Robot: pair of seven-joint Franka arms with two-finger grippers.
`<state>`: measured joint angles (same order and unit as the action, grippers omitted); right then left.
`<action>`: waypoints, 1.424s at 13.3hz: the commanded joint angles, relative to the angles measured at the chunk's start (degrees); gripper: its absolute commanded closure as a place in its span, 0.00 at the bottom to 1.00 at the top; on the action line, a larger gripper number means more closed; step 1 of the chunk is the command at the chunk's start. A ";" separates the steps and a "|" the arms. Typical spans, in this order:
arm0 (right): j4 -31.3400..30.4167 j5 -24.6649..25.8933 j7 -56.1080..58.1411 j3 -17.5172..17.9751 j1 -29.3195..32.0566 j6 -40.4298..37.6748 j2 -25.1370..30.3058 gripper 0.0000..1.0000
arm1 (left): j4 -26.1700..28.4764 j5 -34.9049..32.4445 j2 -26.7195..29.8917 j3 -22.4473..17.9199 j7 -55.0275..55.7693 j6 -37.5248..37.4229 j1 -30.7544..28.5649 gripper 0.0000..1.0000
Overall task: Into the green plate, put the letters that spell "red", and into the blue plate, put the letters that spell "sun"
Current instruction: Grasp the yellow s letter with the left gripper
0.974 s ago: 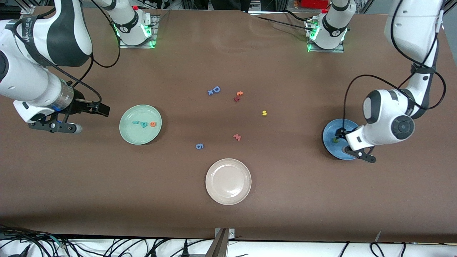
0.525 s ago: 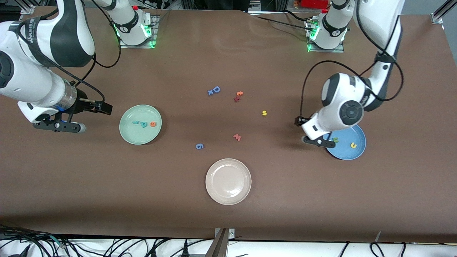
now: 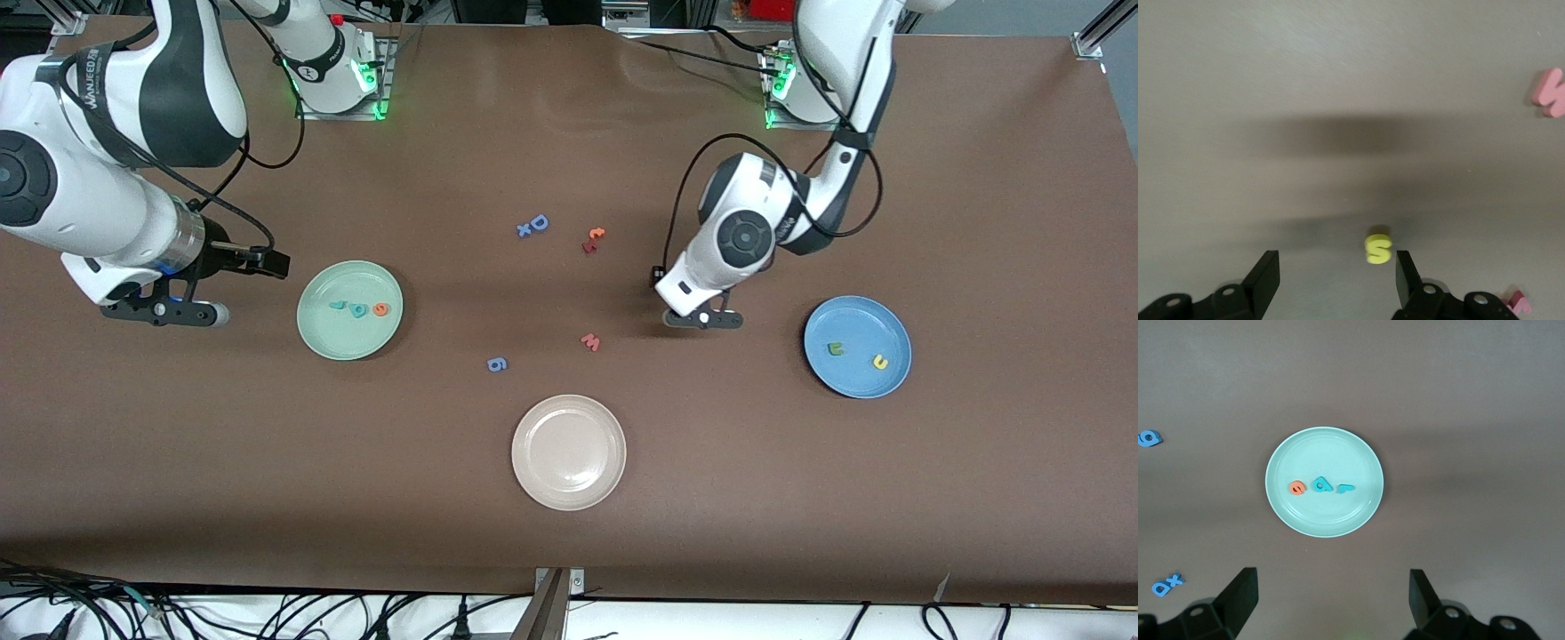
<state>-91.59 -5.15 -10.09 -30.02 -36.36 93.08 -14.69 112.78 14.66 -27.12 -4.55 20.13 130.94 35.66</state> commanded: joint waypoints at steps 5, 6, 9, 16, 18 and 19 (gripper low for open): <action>0.36 -0.82 0.95 0.31 -0.82 0.07 0.53 0.00 | 9.38 0.81 1.54 -0.99 0.96 12.93 3.63 0.22; 0.97 -0.21 0.60 0.57 -0.91 1.21 0.80 0.00 | 9.38 0.90 1.63 -0.90 2.53 12.93 3.98 0.23; 7.44 0.93 1.30 0.31 -1.00 1.23 0.02 0.00 | 9.30 0.81 1.28 -0.73 7.80 12.93 5.73 0.26; 8.18 0.32 1.30 0.40 -1.00 0.69 -1.13 0.00 | 8.95 0.73 -0.04 -0.02 11.42 13.90 6.53 0.37; 7.22 0.32 1.21 0.83 -1.35 0.69 -1.13 0.00 | 8.86 0.38 -0.30 -0.02 12.30 14.94 6.53 0.40; 7.04 0.32 1.21 1.19 -1.44 0.61 -1.13 0.00 | 8.86 0.37 -0.56 -0.02 13.09 15.56 6.62 0.41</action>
<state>-84.53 -4.86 -9.78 -29.23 -37.45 94.64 -15.81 121.21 14.65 -27.44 -4.26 31.47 144.61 41.42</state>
